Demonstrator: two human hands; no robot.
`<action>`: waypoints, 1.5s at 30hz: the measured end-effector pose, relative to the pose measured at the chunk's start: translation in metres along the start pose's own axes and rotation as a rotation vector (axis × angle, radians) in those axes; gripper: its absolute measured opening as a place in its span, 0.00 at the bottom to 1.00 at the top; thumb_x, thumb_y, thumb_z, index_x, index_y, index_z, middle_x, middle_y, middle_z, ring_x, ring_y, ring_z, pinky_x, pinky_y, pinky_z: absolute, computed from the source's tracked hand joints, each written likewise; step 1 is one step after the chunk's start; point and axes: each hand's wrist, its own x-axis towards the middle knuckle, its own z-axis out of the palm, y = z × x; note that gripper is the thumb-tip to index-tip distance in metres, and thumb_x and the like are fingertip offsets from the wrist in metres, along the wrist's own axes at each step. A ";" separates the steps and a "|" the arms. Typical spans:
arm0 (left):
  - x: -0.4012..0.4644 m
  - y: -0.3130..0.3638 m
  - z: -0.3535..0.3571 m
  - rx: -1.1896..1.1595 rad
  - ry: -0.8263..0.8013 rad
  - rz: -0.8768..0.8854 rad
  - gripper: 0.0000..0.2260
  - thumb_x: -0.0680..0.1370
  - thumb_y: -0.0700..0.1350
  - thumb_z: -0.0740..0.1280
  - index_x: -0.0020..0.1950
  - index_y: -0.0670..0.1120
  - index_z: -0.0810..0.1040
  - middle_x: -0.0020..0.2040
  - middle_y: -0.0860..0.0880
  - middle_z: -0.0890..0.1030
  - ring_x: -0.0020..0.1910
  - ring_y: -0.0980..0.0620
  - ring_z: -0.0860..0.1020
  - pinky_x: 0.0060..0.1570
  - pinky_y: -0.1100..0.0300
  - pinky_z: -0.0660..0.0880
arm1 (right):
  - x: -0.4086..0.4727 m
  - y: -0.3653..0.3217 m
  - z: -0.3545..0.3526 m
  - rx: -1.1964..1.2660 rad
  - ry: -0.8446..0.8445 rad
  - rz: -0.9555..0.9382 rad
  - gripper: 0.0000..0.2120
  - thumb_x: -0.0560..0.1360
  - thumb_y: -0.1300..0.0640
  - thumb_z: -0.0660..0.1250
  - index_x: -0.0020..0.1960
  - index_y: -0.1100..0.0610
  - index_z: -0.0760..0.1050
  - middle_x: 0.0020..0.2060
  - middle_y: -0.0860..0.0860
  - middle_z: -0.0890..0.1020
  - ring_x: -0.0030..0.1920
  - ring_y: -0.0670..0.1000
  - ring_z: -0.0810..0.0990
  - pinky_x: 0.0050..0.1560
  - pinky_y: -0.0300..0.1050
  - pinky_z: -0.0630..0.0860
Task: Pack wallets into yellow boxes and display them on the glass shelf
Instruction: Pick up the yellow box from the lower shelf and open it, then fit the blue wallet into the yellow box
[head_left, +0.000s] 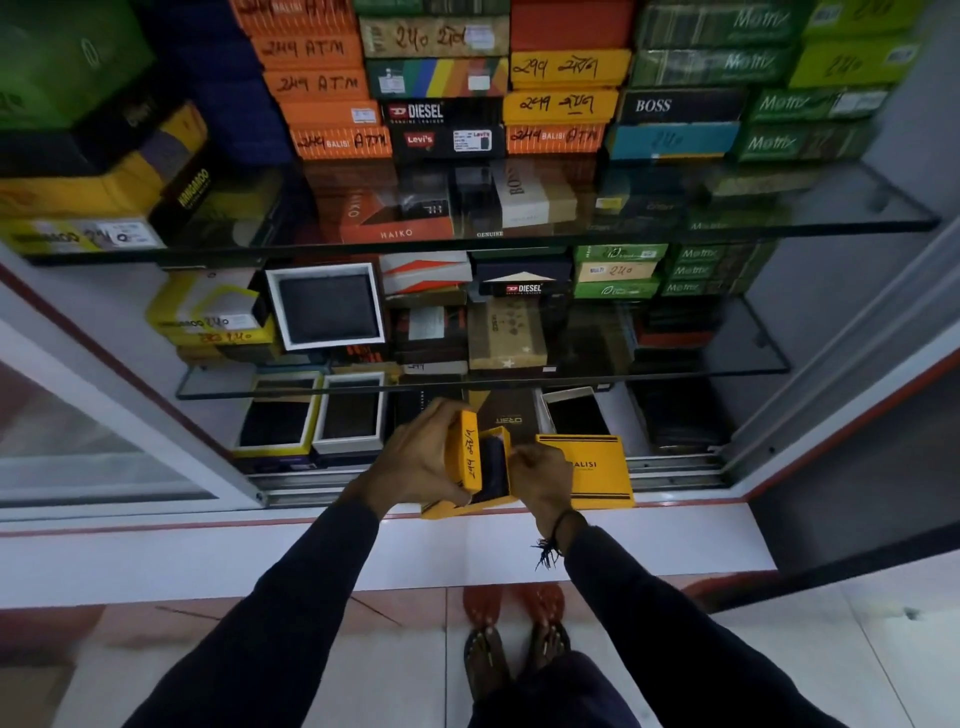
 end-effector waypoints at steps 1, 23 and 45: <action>-0.001 -0.003 -0.002 -0.041 -0.003 0.000 0.47 0.55 0.54 0.83 0.69 0.58 0.65 0.62 0.58 0.70 0.60 0.54 0.74 0.53 0.55 0.78 | 0.000 0.002 -0.002 0.007 0.007 0.019 0.16 0.78 0.51 0.65 0.37 0.57 0.83 0.34 0.53 0.84 0.39 0.55 0.82 0.43 0.48 0.79; -0.035 -0.056 0.053 -0.426 -0.056 -0.315 0.41 0.60 0.32 0.84 0.67 0.53 0.72 0.54 0.58 0.82 0.56 0.51 0.83 0.44 0.69 0.80 | 0.014 0.002 -0.002 -0.575 -0.016 -0.171 0.07 0.71 0.55 0.73 0.46 0.59 0.83 0.42 0.53 0.86 0.45 0.53 0.85 0.45 0.44 0.80; -0.034 -0.044 0.038 -0.771 0.168 -0.287 0.40 0.62 0.35 0.84 0.71 0.50 0.75 0.62 0.46 0.80 0.58 0.43 0.82 0.49 0.53 0.84 | 0.029 -0.031 -0.048 0.394 -0.395 0.188 0.13 0.73 0.62 0.73 0.56 0.64 0.78 0.60 0.62 0.81 0.59 0.60 0.81 0.53 0.54 0.81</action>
